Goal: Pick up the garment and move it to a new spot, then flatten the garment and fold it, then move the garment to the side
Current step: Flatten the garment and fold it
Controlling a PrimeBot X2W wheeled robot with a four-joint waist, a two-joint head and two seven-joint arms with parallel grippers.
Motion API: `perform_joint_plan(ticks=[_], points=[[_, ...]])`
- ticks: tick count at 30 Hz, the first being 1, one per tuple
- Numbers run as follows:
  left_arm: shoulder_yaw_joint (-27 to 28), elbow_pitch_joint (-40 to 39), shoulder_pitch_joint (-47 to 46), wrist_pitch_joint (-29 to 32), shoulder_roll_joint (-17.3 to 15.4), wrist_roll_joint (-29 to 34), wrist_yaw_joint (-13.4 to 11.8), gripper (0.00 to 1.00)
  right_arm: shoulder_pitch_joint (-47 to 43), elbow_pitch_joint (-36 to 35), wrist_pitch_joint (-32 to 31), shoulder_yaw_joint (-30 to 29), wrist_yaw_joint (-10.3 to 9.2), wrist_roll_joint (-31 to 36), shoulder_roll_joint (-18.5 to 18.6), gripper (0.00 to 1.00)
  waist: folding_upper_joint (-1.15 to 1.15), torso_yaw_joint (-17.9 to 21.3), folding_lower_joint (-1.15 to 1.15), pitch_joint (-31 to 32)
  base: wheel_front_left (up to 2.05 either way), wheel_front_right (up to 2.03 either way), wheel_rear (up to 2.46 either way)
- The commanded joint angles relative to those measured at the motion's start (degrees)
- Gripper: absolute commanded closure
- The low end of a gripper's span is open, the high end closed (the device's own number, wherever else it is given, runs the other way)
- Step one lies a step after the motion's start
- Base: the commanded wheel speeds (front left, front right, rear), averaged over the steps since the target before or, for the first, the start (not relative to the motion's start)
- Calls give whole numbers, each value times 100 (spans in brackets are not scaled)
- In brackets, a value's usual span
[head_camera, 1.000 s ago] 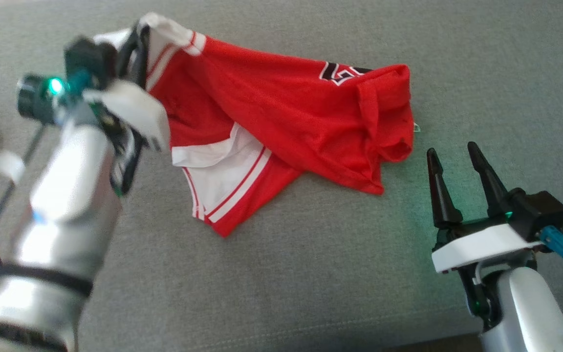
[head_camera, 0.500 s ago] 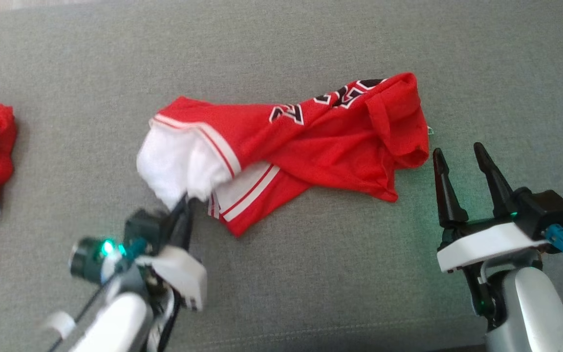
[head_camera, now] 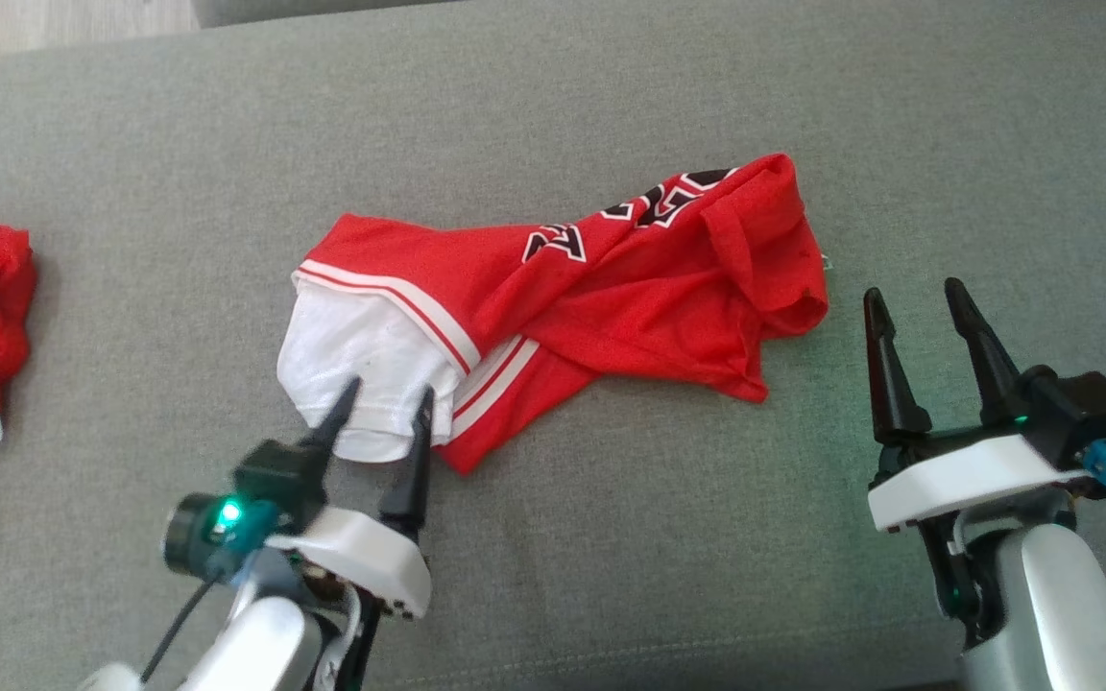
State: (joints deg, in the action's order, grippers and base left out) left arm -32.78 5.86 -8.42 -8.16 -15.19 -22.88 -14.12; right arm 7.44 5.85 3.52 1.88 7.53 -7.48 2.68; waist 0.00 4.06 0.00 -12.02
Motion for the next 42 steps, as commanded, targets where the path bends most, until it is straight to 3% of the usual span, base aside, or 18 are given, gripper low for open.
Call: perform_joint_plan(ticks=[1, 11, 17, 29, 42], points=[[322, -255, -75, -252, 2, -80, -4, 0, -18, -231, -3, 96, -4, 62, 20, 0, 0, 1, 0, 53, 0, 0, 0], [1093, -409, 158, -652, -14, -233, -233, 0, -245, -333, -80, 85, -4, 216, 20, 0, 0, -69, 0, 333, 0, 0, 0], [1455, -389, 479, -676, -121, -335, -228, 0, -454, -397, -152, 155, -4, 250, 20, 0, 0, -74, 0, 509, 0, 0, 0], [1576, -470, 843, -682, -109, -300, -202, 0, -660, -548, -275, 218, -4, 270, 20, 0, 0, -90, 0, 674, 0, 0, 0], [1646, -683, 702, -683, -92, 149, -152, 0, -587, -576, -274, 217, -4, 243, 20, 0, 0, -162, 0, 551, 0, 0, 0]])
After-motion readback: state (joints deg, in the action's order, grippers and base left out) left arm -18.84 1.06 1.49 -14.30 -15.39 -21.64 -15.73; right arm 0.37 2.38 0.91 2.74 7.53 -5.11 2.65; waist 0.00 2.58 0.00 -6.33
